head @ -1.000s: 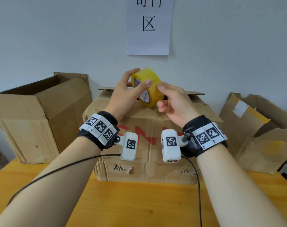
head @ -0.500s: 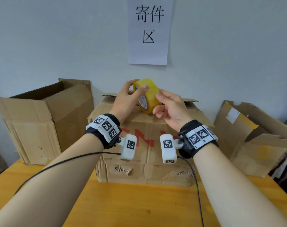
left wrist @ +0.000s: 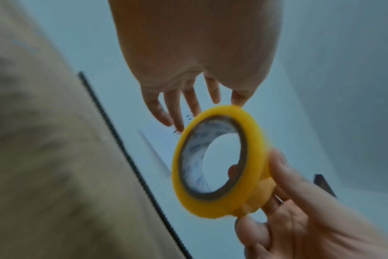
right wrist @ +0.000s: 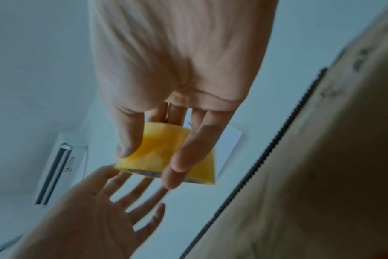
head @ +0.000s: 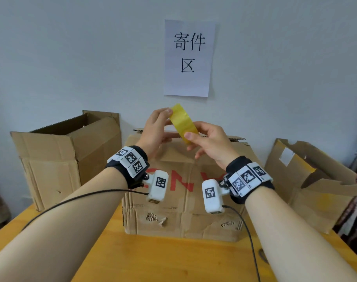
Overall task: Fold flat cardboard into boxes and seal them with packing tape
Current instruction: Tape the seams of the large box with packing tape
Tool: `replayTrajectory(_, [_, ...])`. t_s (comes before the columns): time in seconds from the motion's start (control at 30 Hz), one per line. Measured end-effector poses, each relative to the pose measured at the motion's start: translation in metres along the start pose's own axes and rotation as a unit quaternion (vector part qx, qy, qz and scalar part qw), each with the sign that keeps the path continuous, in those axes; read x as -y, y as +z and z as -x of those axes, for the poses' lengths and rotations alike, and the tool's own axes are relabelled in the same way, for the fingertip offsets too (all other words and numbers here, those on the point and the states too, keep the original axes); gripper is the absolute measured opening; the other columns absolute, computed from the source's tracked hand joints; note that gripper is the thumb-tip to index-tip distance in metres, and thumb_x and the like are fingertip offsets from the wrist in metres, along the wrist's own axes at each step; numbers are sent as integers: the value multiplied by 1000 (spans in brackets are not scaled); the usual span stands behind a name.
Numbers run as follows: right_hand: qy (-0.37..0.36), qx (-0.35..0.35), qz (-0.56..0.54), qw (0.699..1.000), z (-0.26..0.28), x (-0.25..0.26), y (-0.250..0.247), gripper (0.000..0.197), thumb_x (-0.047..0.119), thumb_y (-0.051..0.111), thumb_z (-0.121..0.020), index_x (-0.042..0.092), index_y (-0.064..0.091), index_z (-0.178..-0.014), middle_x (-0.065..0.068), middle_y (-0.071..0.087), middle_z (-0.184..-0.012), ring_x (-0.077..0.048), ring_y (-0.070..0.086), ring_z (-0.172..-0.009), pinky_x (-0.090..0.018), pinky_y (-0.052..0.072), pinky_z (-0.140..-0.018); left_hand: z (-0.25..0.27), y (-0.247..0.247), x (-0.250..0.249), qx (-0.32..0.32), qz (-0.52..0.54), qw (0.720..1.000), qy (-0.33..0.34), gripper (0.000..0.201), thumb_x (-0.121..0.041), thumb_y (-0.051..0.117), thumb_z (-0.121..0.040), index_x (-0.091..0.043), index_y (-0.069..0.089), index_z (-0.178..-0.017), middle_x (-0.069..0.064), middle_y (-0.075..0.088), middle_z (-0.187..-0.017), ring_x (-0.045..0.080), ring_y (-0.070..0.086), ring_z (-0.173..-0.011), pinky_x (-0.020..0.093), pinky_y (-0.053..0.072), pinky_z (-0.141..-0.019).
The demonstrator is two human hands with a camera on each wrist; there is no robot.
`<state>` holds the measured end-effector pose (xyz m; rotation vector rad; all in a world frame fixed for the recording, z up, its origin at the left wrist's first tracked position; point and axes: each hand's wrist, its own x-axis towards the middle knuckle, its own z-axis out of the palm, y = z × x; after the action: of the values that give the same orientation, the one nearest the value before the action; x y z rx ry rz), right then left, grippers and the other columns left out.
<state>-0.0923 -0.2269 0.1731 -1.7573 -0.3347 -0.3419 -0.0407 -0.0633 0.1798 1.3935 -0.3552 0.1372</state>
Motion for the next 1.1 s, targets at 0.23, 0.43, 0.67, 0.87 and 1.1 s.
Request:
replayTrajectory(0.23, [2, -60, 91, 994, 4, 41, -9, 25, 29, 71, -93, 21, 72, -116, -1, 74, -102, -29, 74, -62, -34, 55, -53, -2, -5, -30, -12, -200, 949, 244, 10, -24, 67, -93, -28, 74, -98, -10, 68, -109, -2, 66, -96, 13, 47, -83])
replayTrajectory(0.43, [-8, -74, 158, 985, 6, 54, -12, 19, 32, 70, -92, 27, 72, -111, 5, 73, -99, -23, 74, -59, -34, 56, -58, -2, 2, -36, -17, -281, 913, 295, 22, -32, 74, -89, -33, 73, -111, -13, 62, -108, 1, 64, -94, 13, 47, -80])
replayTrajectory(0.67, [2, -77, 226, 971, 7, 52, -10, 22, 35, 72, -89, 23, 75, -107, 7, 73, -94, -20, 73, -56, -41, 61, -63, -4, -1, -40, 1, -327, 895, 302, 9, -31, 77, -86, -28, 79, -94, -12, 63, -103, 6, 62, -94, 28, 52, -86])
replayTrajectory(0.87, [1, -78, 271, 959, 8, 52, -12, 18, 38, 73, -86, 27, 76, -101, 5, 74, -89, -18, 72, -53, -45, 62, -68, -8, -2, -43, 13, -360, 881, 307, 7, -29, 75, -89, -22, 78, -89, -9, 66, -95, 7, 62, -91, 34, 51, -87])
replayTrajectory(1.1, [-3, -72, 306, 949, 12, 55, -14, 14, 38, 71, -87, 29, 77, -95, 5, 73, -88, -16, 71, -52, -46, 59, -76, -12, -5, -32, 28, -416, 819, 394, 13, -29, 65, -93, -18, 72, -90, -7, 62, -96, 12, 59, -87, 42, 54, -73])
